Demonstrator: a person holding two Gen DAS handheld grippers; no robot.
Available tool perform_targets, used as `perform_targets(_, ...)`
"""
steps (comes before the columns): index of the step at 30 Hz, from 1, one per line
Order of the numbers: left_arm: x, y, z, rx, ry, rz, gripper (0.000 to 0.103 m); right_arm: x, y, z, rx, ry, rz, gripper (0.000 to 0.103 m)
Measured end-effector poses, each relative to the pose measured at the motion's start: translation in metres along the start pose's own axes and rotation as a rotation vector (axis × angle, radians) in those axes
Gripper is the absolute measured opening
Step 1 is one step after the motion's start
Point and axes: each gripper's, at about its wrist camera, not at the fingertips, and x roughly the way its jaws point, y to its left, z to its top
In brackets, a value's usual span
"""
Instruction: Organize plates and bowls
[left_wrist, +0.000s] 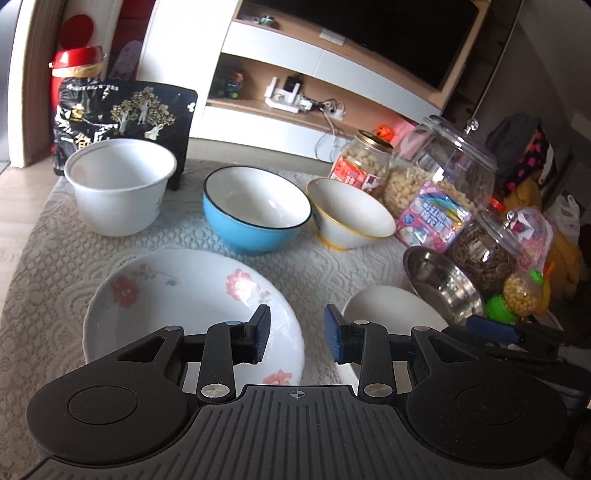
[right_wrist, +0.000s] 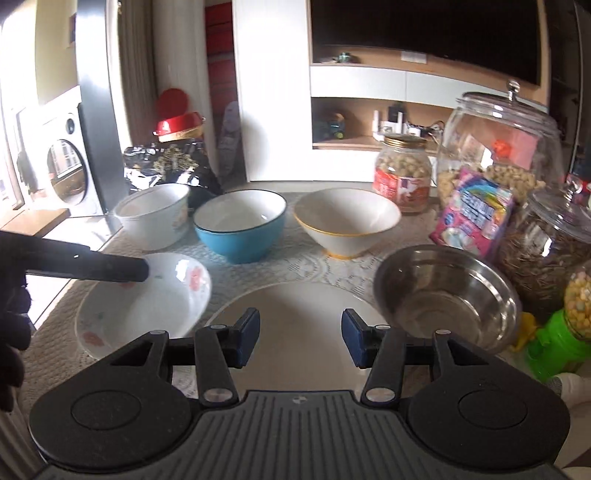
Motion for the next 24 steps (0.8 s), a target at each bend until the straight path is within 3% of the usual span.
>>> perform_targets(4, -0.008, 0.033, -0.001, -0.101, -0.004, 0.133, 0.035, 0.005, 0.012, 0.012, -0.069, -0.012, 0.054, 0.049)
perform_targets(8, -0.013, 0.082, -0.002, -0.26, 0.007, 0.302, 0.035, 0.051, 0.043, 0.045, -0.056, 0.134, 0.224, 0.049)
perform_targets(10, -0.012, 0.102, -0.007, -0.334, 0.028, 0.33, 0.035, 0.081, 0.064, 0.056, -0.083, 0.194, 0.258, 0.046)
perform_targets(15, 0.003, 0.128, -0.018, -0.426, 0.115, 0.254, 0.034, 0.153, 0.099, 0.067, -0.121, 0.322, 0.231, 0.033)
perform_targets(17, 0.013, 0.131, -0.022, -0.44, 0.165, 0.213, 0.028, 0.174, 0.106, 0.065, -0.116, 0.381, 0.224, 0.025)
perform_targets(18, 0.017, 0.132, -0.022, -0.453, 0.189, 0.189, 0.026, 0.182, 0.108, 0.064, -0.105, 0.415, 0.239, 0.017)
perform_targets(21, 0.026, 0.129, -0.02, -0.462, 0.227, 0.162, 0.035, 0.183, 0.109, 0.063, -0.112, 0.425, 0.231, 0.016)
perform_targets(24, 0.032, 0.126, -0.012, -0.421, 0.238, 0.149, 0.037, 0.179, 0.105, 0.063, -0.112, 0.42, 0.216, 0.016)
